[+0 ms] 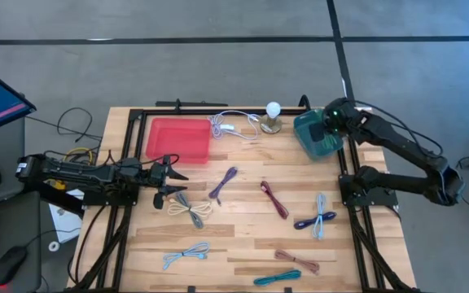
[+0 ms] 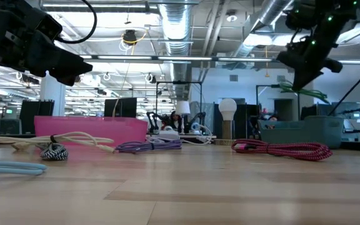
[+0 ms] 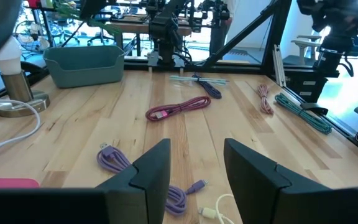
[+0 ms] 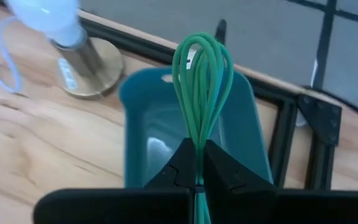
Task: Pick & Place USB Port
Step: Put the green charger cable into the blue bin, then put the black and pink charger cable into the pink bin
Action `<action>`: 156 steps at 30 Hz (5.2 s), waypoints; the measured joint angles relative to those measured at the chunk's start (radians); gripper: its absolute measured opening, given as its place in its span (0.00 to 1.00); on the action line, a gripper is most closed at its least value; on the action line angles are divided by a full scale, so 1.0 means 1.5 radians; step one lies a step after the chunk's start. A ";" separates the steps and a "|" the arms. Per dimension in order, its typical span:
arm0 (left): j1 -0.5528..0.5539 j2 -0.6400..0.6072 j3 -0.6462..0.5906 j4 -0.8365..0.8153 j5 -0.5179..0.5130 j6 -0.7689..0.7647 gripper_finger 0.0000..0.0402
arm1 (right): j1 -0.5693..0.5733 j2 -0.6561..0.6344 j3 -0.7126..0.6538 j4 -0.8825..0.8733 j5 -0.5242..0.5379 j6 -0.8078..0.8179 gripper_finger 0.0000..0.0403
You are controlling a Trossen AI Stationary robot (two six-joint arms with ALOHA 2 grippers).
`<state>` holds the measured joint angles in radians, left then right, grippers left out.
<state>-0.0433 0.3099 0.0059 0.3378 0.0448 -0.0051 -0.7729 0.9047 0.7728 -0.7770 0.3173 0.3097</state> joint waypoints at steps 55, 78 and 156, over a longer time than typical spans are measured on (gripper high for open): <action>0.000 0.000 0.000 0.000 0.000 0.000 0.37 | -0.009 0.294 -0.044 0.137 -0.053 0.008 0.25; 0.000 0.000 0.000 0.000 0.000 0.000 0.37 | 0.143 0.294 0.095 0.027 -0.324 -0.020 0.24; 0.000 0.000 0.000 0.008 0.000 0.000 0.37 | 0.502 -0.013 -0.257 0.716 -0.246 -0.083 0.14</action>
<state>-0.0437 0.3096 0.0059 0.3503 0.0448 -0.0051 -0.0196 0.8845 0.3875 0.2963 -0.0516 0.1851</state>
